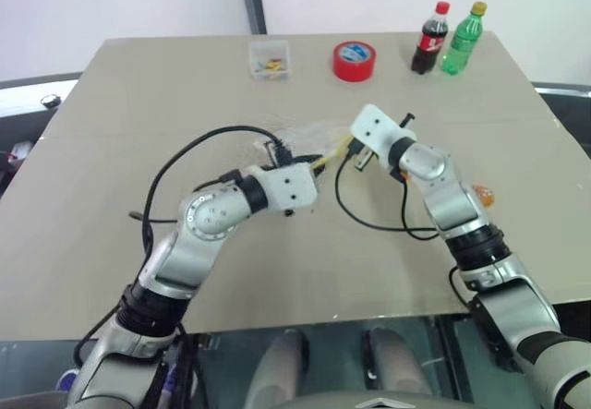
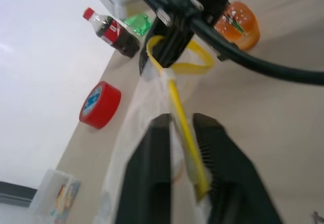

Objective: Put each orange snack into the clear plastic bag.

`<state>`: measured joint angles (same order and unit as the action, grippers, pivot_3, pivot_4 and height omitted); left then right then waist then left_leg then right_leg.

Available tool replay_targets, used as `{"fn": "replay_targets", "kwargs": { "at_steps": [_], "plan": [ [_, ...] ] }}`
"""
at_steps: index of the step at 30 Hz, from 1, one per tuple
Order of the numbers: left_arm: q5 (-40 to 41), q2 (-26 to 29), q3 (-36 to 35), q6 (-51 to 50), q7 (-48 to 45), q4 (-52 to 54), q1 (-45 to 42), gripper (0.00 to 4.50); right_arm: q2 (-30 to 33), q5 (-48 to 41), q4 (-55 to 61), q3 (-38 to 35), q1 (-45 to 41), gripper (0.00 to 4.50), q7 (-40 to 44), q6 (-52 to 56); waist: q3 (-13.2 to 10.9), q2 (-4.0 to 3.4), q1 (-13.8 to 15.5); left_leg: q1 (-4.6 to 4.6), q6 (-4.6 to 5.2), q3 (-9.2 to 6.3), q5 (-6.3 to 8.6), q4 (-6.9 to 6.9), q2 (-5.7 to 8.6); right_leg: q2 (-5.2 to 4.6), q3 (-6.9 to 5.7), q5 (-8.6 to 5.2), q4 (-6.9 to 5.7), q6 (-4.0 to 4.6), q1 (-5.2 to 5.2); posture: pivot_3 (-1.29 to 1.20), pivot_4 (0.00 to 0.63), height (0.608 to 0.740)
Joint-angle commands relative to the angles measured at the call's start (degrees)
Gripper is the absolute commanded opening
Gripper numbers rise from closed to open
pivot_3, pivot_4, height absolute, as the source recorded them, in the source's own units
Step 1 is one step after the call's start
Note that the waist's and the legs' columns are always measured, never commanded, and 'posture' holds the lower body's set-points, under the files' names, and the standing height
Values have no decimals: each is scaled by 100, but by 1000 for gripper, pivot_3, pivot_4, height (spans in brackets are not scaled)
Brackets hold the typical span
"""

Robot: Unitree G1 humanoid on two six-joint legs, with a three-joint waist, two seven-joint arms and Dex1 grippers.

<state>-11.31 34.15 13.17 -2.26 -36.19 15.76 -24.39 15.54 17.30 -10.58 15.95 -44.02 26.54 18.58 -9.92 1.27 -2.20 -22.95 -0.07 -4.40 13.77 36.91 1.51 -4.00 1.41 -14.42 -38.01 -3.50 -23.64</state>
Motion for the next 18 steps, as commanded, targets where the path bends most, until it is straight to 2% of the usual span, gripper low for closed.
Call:
{"fn": "replay_targets", "kwargs": {
  "at_steps": [1,2,5,6,8,10,13,15,16,18],
  "plan": [
    [69,-29,-275,200,130,-179,-89,48,133,16,311,57,-2,0,175,-48,0,0,-7,0,0,0,0,0,0,0,0,0,0,0,0,0,150,736],
    [103,-36,-328,252,155,-291,-120,48,204,-27,355,82,21,0,329,-60,0,0,-8,0,0,0,0,1,0,0,0,0,-1,0,0,0,150,736],
    [224,-46,-472,385,144,-632,-174,0,256,-109,597,-15,165,837,361,66,0,0,-6,0,1,-2,1,4,0,0,-2,0,-2,0,1,0,150,736],
    [252,-43,-524,451,153,-766,-187,0,257,-94,701,-85,229,1457,266,103,0,0,-7,0,2,-2,1,4,0,0,-2,0,-2,0,1,0,150,736],
    [388,-64,-605,556,121,-985,-215,0,337,-189,1034,-220,398,2153,335,279,0,0,-4,0,1,-2,1,5,0,0,-2,0,-3,0,1,0,150,736],
    [422,-57,-640,694,118,-1164,-250,0,394,-408,1527,-434,616,2153,458,628,0,0,9,-1,1,-3,0,6,0,-1,-2,0,-3,0,1,0,150,736],
    [526,-84,-707,790,123,-1349,-284,0,405,-775,2262,-768,954,1304,583,1290,0,0,22,-7,2,-9,1,12,1,-2,-8,0,-2,-1,1,0,150,736],
    [551,-69,-700,872,85,-1416,-293,0,371,-1015,2656,-889,1153,308,652,1680,0,0,21,-7,6,-12,3,15,1,-2,-10,0,-3,-1,4,0,150,736],
    [555,-71,-700,888,83,-1434,-295,0,298,-1137,2802,-951,1234,81,629,1869,0,0,16,-6,20,-12,12,16,1,-2,-10,0,-4,-1,4,0,150,736],
    [564,-74,-701,875,72,-1454,-306,0,261,-1287,3062,-930,1393,81,620,2064,0,0,3,-5,22,-12,13,19,0,-1,-10,0,-9,-1,5,0,150,736]
  ]
}}
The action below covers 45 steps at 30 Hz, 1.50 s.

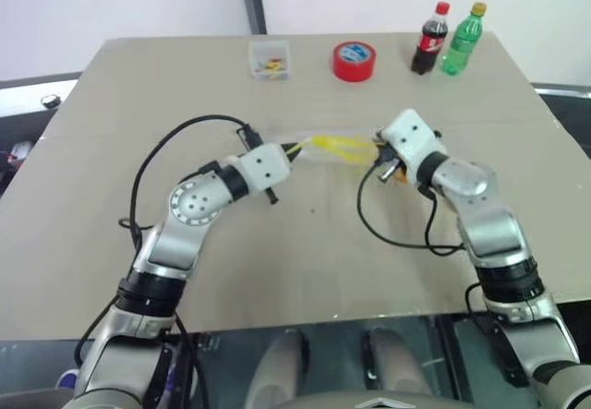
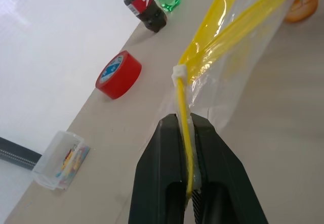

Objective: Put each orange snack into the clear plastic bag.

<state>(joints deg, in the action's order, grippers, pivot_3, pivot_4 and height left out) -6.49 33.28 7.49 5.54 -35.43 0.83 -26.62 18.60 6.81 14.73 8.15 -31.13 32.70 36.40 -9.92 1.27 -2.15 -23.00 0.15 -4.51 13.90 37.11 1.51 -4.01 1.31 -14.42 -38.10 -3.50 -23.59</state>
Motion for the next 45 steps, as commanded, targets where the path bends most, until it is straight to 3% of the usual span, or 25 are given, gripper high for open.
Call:
{"fn": "replay_targets", "kwargs": {
  "at_steps": [1,6,11,14,15,21,30,35,45],
  "plan": [
    [79,12,-134,94,-3,34,-92,0,-42,-273,619,-111,149,81,-16,310,0,0,-3,1,0,0,0,1,0,0,0,0,-2,0,0,0,150,736],
    [4,56,-98,329,-38,105,-141,0,238,-83,708,269,220,81,-74,170,0,0,-3,3,1,1,0,14,1,0,0,0,-16,0,1,0,150,736],
    [-64,21,-22,554,-43,290,-154,0,-15,-132,-61,364,-53,81,-324,-66,1,1,-14,7,0,3,0,15,1,0,2,0,-21,0,2,0,150,736],
    [-174,4,-12,401,3,293,-172,0,-47,137,-664,522,-303,905,-566,-523,0,0,-13,9,0,5,0,17,1,0,4,0,-26,0,2,0,150,736],
    [-209,-9,-8,329,15,305,-170,0,-62,216,-844,567,-377,1378,-652,-649,0,0,-13,9,0,5,0,17,2,0,5,0,-27,0,2,0,150,736],
    [-584,-14,-18,100,216,241,-155,0,-8,227,-954,612,-499,1378,-541,-937,0,0,-12,9,0,5,0,18,3,0,5,0,-29,0,1,0,150,736],
    [-785,-72,-30,-15,361,116,-178,0,347,-379,382,65,-38,1378,-104,-115,0,0,-1,7,1,1,0,18,2,0,2,-1,-28,-1,2,0,150,736],
    [-657,-104,-68,76,332,109,-194,0,-120,-965,690,-314,116,29,-334,699,0,0,-12,10,1,2,0,21,2,0,4,-1,-38,-1,2,0,150,736],
    [-274,118,-97,598,-77,353,53,0,-1077,-1385,-381,-457,-316,29,-890,564,0,-1,-14,14,1,2,0,25,3,-1,5,-1,-48,-1,1,0,150,736]
  ]
}}
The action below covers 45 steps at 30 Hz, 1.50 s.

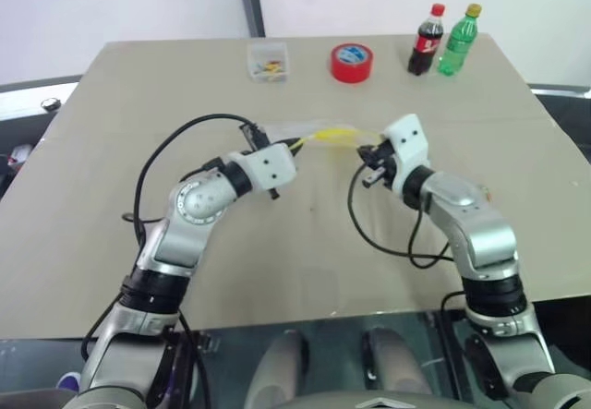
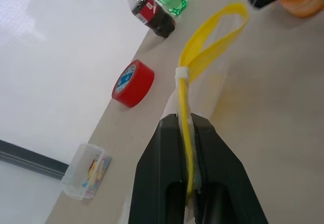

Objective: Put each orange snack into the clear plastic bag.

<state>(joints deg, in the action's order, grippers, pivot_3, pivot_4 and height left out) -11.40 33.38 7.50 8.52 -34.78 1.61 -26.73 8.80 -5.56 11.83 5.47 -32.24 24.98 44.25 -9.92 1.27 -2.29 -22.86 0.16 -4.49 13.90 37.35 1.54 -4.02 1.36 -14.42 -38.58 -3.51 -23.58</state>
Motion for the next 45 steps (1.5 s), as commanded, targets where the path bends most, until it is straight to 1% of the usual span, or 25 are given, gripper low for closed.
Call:
{"fn": "replay_targets", "kwargs": {
  "at_steps": [1,4,8,12,14,15,17,19,22,24,26,27,28,29,30,31,32,33,34,35,38,40,42,43,45],
  "plan": [
    [243,165,-76,419,-213,313,131,0,-161,-214,-182,-223,-243,29,-140,-241,0,0,0,0,0,-1,0,0,0,0,-1,0,0,0,-1,0,150,736],
    [167,334,-7,922,-303,308,272,0,-299,-414,-390,-294,-323,29,-144,-220,-1,-2,0,0,0,-1,0,-2,-1,0,0,0,2,0,-2,0,150,736],
    [296,412,-6,1488,-392,175,385,0,-468,-566,-677,-271,-301,29,-147,-288,-1,-2,1,0,0,-1,0,-2,-1,0,0,0,1,0,-1,0,150,736],
    [376,434,-154,1242,-395,91,451,0,-730,-1257,-426,-663,-170,29,-92,161,-1,-3,-3,0,0,-1,0,-2,-1,1,0,0,-1,0,-2,0,150,736],
    [453,454,-161,1256,-452,78,479,0,-683,-1438,-267,-792,-97,29,-126,296,-1,-3,5,-1,0,-3,0,-2,-2,1,-1,0,-1,0,-2,0,150,736],
    [517,444,-151,1294,-487,84,502,0,-592,-1387,-261,-719,-57,29,-122,270,-1,-3,9,-1,0,-3,0,-2,-2,1,-2,0,-1,0,-1,0,150,736],
    [692,414,-116,1397,-578,109,560,0,-420,-1001,-444,-323,-17,29,-123,-207,-1,-3,3,-1,1,-3,0,-2,0,-1,-1,0,0,0,0,0,150,736],
    [776,405,-96,1454,-627,113,597,0,-183,-330,-771,331,-71,29,-120,-1058,-1,-4,-9,0,1,-1,0,-1,2,-1,0,0,-1,0,-1,0,150,736],
    [806,425,-124,1483,-657,27,598,0,605,1384,-1512,1766,-306,29,-188,-2878,-3,-6,-40,6,0,4,0,-2,-3,4,1,-1,-5,0,-3,0,150,736],
    [837,451,-162,1472,-676,-56,580,0,972,2086,-1882,2246,-466,29,-275,-3799,-4,-7,-29,8,0,9,0,-3,-3,4,2,-1,-7,-1,-5,0,150,736],
    [848,468,-187,1477,-683,-120,583,0,1145,2456,-2074,2385,-571,547,-419,-4267,-4,-6,-22,8,0,9,0,-2,-2,3,3,-1,-6,-1,-4,0,150,736],
    [845,474,-194,1489,-681,-141,596,0,1214,2638,-2143,2421,-609,984,-495,-4445,-4,-6,-20,7,0,9,0,-1,-2,3,3,-1,-6,-1,-4,0,150,736],
    [840,480,-204,1486,-671,-145,619,0,1254,2764,-2176,2422,-616,1289,-545,-4562,-4,-6,-16,6,0,8,0,-1,-2,3,3,-1,-5,-1,-3,0,150,736],
    [842,472,-231,1430,-633,-137,650,0,1317,2925,-2192,2418,-620,1926,-596,-4675,-4,-6,-13,5,0,8,0,-1,-2,3,4,-1,-5,-1,-4,0,150,736],
    [844,466,-251,1385,-604,-117,679,0,1352,3034,-2193,2400,-610,2254,-622,-4754,-4,-6,-12,5,0,7,0,-1,-2,2,4,-1,-3,-1,-4,0,150,736],
    [862,448,-280,1310,-571,-91,711,0,1411,3129,-2147,2357,-593,2796,-640,-4810,-3,-6,-12,5,0,7,0,-1,-2,2,4,-1,-3,-1,-3,0,150,736],
    [849,430,-303,1239,-526,-81,731,0,1471,3203,-2066,2287,-572,3037,-659,-4833,-3,-6,-12,5,0,7,0,-2,-2,3,4,-1,-3,-1,-3,0,150,736],
    [831,402,-319,1163,-475,-104,731,0,1522,3250,-1961,2197,-542,3382,-665,-4811,-4,-6,-9,5,0,6,0,-2,-2,3,4,-1,-2,-1,-3,0,150,736],
    [818,375,-336,1076,-423,-124,731,0,1545,3240,-1835,2085,-489,4052,-655,-4747,-4,-6,-5,5,0,6,0,-1,-2,2,4,-1,-2,-1,-3,0,150,736],
    [777,353,-351,985,-362,-160,714,0,1487,3118,-1672,1906,-385,4429,-674,-4584,-4,-6,-4,4,0,6,0,-2,-2,2,4,-1,-2,-1,-3,0,150,736],
    [699,289,-391,767,-193,-264,609,0,1374,2900,-1073,1423,-34,4429,-607,-3935,-3,-5,5,4,0,2,0,-2,-3,3,2,-1,-3,-1,-2,0,150,736],
    [636,221,-410,607,-33,-333,500,0,1054,2852,-349,964,351,4429,-683,-2863,-3,-4,25,3,0,2,0,-1,-3,3,2,-1,-3,-1,-1,0,150,736],
    [567,165,-399,530,80,-411,402,0,841,2630,280,669,670,4429,-448,-1976,-3,-4,48,0,0,-4,0,0,-1,2,-4,-1,-3,-1,1,0,150,736],
    [544,126,-397,472,140,-451,344,0,690,2476,499,516,769,4429,-368,-1577,-3,-5,48,0,0,-6,0,1,-2,3,-5,-1,-3,-1,1,0,150,736],
    [498,76,-385,378,220,-514,239,0,311,2323,790,207,840,4429,-465,-657,-3,-5,29,0,0,-5,0,1,-1,3,-4,-1,-4,-1,2,0,150,736]
  ]
}}
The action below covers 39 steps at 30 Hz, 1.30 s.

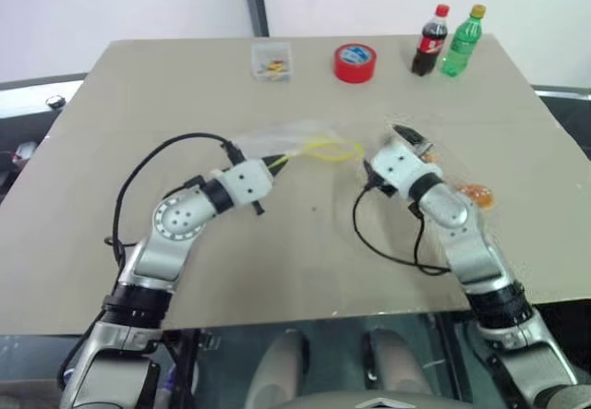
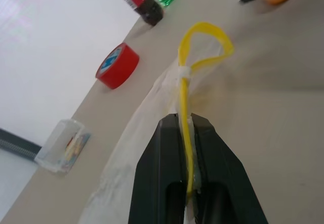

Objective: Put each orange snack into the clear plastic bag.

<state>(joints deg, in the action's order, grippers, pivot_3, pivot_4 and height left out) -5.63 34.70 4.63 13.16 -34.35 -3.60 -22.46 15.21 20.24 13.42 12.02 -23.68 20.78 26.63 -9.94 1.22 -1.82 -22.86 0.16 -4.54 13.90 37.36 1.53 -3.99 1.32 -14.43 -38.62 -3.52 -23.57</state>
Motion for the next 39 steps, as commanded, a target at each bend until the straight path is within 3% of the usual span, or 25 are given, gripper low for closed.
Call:
{"fn": "replay_targets", "kwargs": {
  "at_steps": [1,5,10,17,21,24,28,31,33,39],
  "plan": [
    [-99,-68,-85,-103,197,-27,-229,0,-534,-267,697,-597,-41,4429,-187,1552,0,0,-31,1,0,2,0,2,0,0,2,0,-2,0,-1,0,150,736],
    [-202,-108,-13,-153,252,-110,-321,0,-1751,-301,533,-1457,-585,4429,-1284,3043,0,-2,-52,11,-1,1,0,2,-1,3,4,0,-20,0,-3,0,150,736],
    [-269,-111,9,-210,242,-91,-330,0,-2588,-398,-7,-2242,-1286,4429,-2327,3640,0,-3,-41,10,-3,-1,-1,1,-1,2,4,0,-22,1,-7,0,150,736],
    [-317,-89,10,-300,222,-28,-312,0,-2890,-1185,-924,-3047,-1822,4429,-3277,3440,1,-4,-30,4,-2,-1,-1,-1,12,-9,6,0,-15,1,-7,0,150,736],
    [-324,-100,-2,-329,217,70,-237,0,-2848,-1670,-1327,-3104,-1901,4429,-3495,3207,3,-3,-32,11,-1,-4,-2,-1,10,-7,2,0,-21,1,-2,0,150,736],
    [-326,-100,-5,-351,220,105,-196,0,-2778,-2029,-1388,-2914,-1900,3579,-3412,3128,3,-4,-33,11,0,-2,-2,0,11,-8,4,0,-21,1,-1,0,150,736],
    [-313,-117,-9,-381,228,133,-187,0,-2597,-2249,-1345,-2635,-1748,1698,-3370,2958,3,-4,-47,10,0,-3,-2,-1,11,-7,3,0,-20,1,-2,0,150,736],
    [-240,-149,-22,-410,207,171,-156,0,-2304,-2425,-1002,-2303,-1506,540,-2944,2783,2,-4,-70,10,0,0,-2,-1,10,-7,5,0,-20,1,-2,0,150,736],
    [-130,-183,-39,-407,155,211,-119,0,-1997,-2609,-612,-2058,-1267,540,-2413,2700,2,-5,-71,10,0,0,-2,-3,7,-4,5,0,-20,1,-5,0,150,736],
    [197,-217,-51,-41,-65,288,33,0,-314,-2998,637,-503,-607,540,-322,2525,-8,-19,-64,-3,2,0,-1,-8,9,-7,2,0,6,0,-4,0,150,736]
  ]
}}
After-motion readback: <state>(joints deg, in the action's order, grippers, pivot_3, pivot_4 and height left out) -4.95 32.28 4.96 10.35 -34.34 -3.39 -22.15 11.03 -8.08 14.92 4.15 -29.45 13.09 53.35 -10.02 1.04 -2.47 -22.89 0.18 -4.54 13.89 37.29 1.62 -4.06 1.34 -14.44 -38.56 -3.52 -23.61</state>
